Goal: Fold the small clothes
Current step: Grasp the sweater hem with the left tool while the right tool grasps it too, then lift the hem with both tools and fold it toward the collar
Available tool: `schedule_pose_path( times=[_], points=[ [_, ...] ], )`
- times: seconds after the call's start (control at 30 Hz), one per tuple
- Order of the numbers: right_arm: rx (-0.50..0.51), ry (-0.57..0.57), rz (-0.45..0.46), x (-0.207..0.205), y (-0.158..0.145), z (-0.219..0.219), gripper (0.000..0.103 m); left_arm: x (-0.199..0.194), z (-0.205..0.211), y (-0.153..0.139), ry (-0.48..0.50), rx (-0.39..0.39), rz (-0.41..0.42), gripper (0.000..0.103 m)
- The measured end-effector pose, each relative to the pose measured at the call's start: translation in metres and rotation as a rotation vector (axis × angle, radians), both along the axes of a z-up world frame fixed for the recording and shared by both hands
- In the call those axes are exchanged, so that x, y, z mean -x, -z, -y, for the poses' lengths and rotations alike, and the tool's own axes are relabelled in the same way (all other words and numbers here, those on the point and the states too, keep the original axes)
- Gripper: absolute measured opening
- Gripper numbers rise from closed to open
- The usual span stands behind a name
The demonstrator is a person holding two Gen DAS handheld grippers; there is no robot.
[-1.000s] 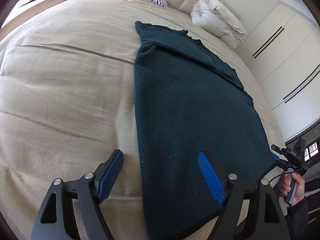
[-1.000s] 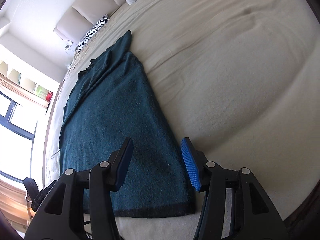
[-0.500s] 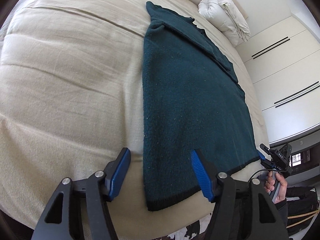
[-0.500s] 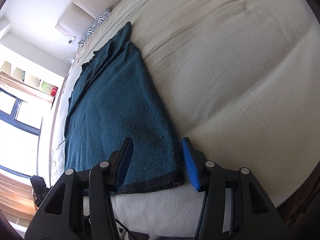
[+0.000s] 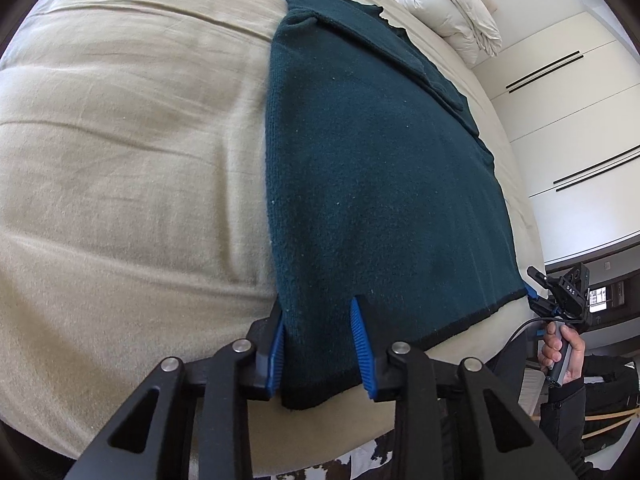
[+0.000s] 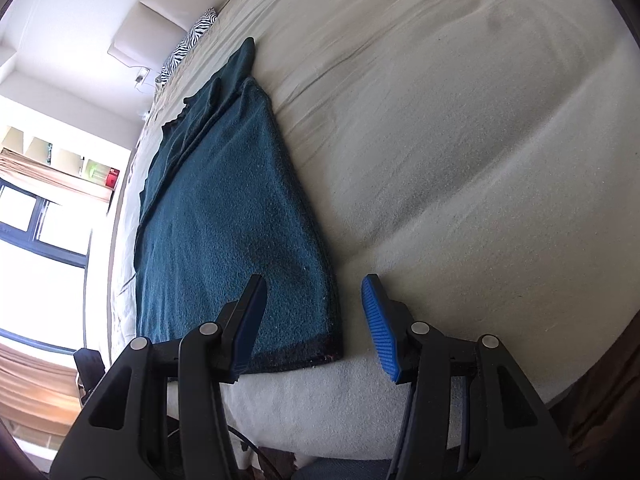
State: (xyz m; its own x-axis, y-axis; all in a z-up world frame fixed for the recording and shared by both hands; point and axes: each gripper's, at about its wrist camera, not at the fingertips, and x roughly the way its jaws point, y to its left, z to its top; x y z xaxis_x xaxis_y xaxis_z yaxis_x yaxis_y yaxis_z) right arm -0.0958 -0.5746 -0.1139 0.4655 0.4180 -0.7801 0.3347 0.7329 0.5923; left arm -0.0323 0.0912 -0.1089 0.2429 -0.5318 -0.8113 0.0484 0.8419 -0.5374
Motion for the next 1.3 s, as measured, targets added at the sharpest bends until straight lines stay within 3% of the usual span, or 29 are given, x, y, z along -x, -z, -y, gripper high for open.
schedule_pose_path(
  times=[0.13, 0.2, 0.27, 0.3, 0.33, 0.37, 0.47, 0.57, 0.87, 1.03, 1.3],
  points=[
    [-0.011, -0.044, -0.028, -0.004, 0.001, -0.009, 0.047, 0.0, 0.001, 0.002, 0.011, 0.002, -0.007, 0.032],
    [-0.03, -0.057, -0.04, -0.006, 0.003, -0.011, 0.042, 0.0, 0.0, 0.002, 0.014, -0.001, -0.003, 0.032],
    [-0.047, -0.068, -0.053, -0.008, 0.008, -0.013, 0.03, -0.001, -0.003, 0.004, 0.009, -0.001, -0.004, 0.009],
    [-0.046, -0.072, -0.055, -0.009, 0.01, -0.014, 0.026, 0.0, -0.005, 0.006, 0.005, 0.02, -0.009, 0.009],
    [-0.042, -0.077, -0.065, -0.01, 0.012, -0.016, 0.01, 0.001, -0.007, 0.006, 0.003, 0.028, -0.006, 0.009],
    [-0.038, -0.082, -0.069, -0.009, 0.013, -0.017, 0.006, 0.003, -0.008, 0.004, 0.006, 0.028, 0.001, 0.008],
    [-0.01, -0.106, -0.047, -0.007, 0.007, -0.024, 0.006, 0.006, -0.01, -0.001, 0.009, 0.047, 0.019, 0.008],
    [-0.021, -0.113, -0.016, -0.005, -0.003, -0.027, 0.005, 0.008, -0.017, -0.008, -0.012, 0.133, 0.029, 0.007],
    [-0.234, -0.079, 0.163, -0.018, -0.042, -0.028, 0.005, -0.001, -0.034, -0.043, -0.091, 0.429, 0.096, 0.007],
    [-0.289, -0.036, 0.205, -0.036, -0.049, -0.026, 0.005, -0.014, -0.044, -0.047, -0.13, 0.55, 0.093, 0.007],
    [-0.316, 0.013, 0.278, -0.071, -0.067, -0.022, 0.005, -0.042, -0.053, -0.054, -0.198, 0.633, 0.098, 0.007]
  ],
)
